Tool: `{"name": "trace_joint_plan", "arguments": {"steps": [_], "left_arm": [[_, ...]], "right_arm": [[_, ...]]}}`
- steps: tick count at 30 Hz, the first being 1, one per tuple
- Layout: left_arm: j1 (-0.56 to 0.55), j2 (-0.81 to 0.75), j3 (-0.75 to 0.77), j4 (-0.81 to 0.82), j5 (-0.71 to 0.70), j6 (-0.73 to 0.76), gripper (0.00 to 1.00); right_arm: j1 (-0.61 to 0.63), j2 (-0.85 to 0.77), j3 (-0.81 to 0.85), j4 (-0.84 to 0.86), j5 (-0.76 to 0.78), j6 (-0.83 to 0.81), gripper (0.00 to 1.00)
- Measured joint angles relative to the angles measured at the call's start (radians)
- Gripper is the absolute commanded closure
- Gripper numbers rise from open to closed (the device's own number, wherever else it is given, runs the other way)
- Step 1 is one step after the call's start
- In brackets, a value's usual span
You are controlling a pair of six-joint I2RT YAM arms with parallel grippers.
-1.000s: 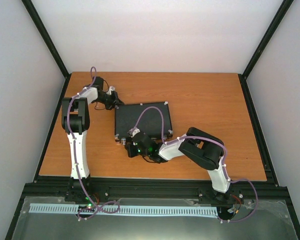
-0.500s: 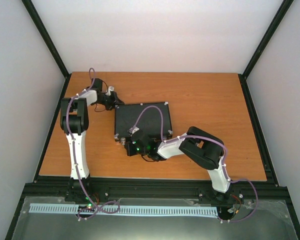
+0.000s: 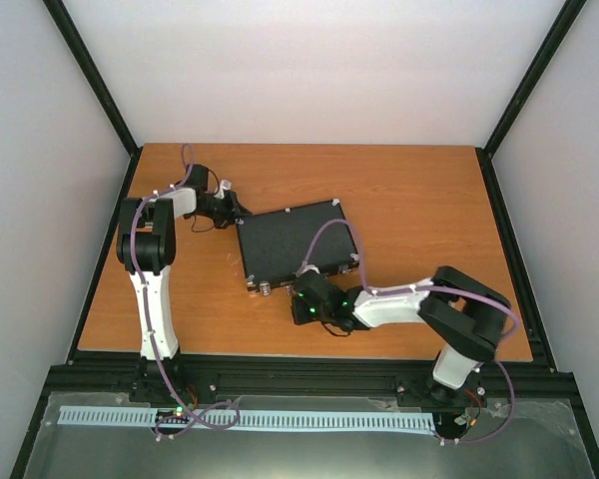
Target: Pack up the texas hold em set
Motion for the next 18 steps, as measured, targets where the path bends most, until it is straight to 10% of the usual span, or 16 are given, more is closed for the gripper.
{"name": "trace_joint_plan", "arguments": {"steps": [8, 18], "left_arm": [[-0.003, -0.017, -0.032, 0.031, -0.008, -0.018, 0.99], [-0.030, -0.063, -0.112, 0.082, -0.018, -0.046, 0.99]], "right_arm": [[-0.032, -0.275, -0.404, 0.251, -0.119, 0.111, 0.97], [-0.036, -0.137, -0.320, 0.449, -0.169, 0.209, 0.97]]}}
